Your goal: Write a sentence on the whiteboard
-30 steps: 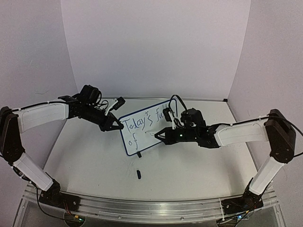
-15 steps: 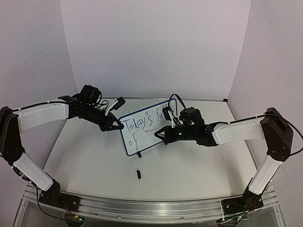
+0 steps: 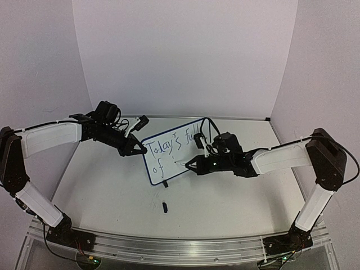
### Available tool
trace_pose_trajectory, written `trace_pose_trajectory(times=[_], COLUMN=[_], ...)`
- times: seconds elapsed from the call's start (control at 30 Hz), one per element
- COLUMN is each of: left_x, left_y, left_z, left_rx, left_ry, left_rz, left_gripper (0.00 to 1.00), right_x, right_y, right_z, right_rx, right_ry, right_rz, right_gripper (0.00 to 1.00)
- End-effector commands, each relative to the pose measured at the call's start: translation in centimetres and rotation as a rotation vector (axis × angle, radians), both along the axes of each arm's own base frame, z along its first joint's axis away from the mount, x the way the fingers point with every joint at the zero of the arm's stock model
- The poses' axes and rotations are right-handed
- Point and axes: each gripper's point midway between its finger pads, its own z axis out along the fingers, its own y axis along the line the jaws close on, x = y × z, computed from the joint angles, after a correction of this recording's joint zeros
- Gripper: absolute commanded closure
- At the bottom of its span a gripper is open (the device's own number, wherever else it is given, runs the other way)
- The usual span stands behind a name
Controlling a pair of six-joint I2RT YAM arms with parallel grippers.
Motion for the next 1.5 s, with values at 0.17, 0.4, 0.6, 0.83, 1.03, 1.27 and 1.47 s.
trace_pose_trajectory(times=[0.17,0.4,0.6,0.83,1.03,1.27,1.47], left_x=[-0.9,-1.0,-1.0,-1.0,-1.0,-1.0,-1.0], left_y=[0.2,0.2,0.2,0.2,0.2,0.2,0.2], left_z=[-2.1,-1.9,-1.9,-1.9,-1.9,-2.0,-2.0], left_rx=[0.069,0.067,0.067,0.067,0.068,0.069,0.07], left_ry=[0.061,0.06,0.057,0.059,0.059,0.06,0.059], left_rz=[-0.01,-0.01,-0.01,-0.01,-0.01,-0.01,-0.009], left_gripper=[1.0,1.0,1.0,1.0,1.0,1.0,1.0], right_x=[0.1,0.0,-0.3,0.7,1.0,1.4,1.7], right_y=[-0.1,-0.1,0.3,0.5,0.9,1.2,0.7], right_z=[-2.0,-0.4,2.1,3.4,3.6,3.6,2.5], right_rx=[-0.012,0.012,0.061,0.063,0.065,0.062,0.038], right_ry=[0.028,0.007,-0.02,-0.06,-0.07,-0.078,-0.069], right_rz=[-0.008,-0.002,0.022,-0.002,0.006,0.0,-0.024], right_gripper=[1.0,1.0,1.0,1.0,1.0,1.0,1.0])
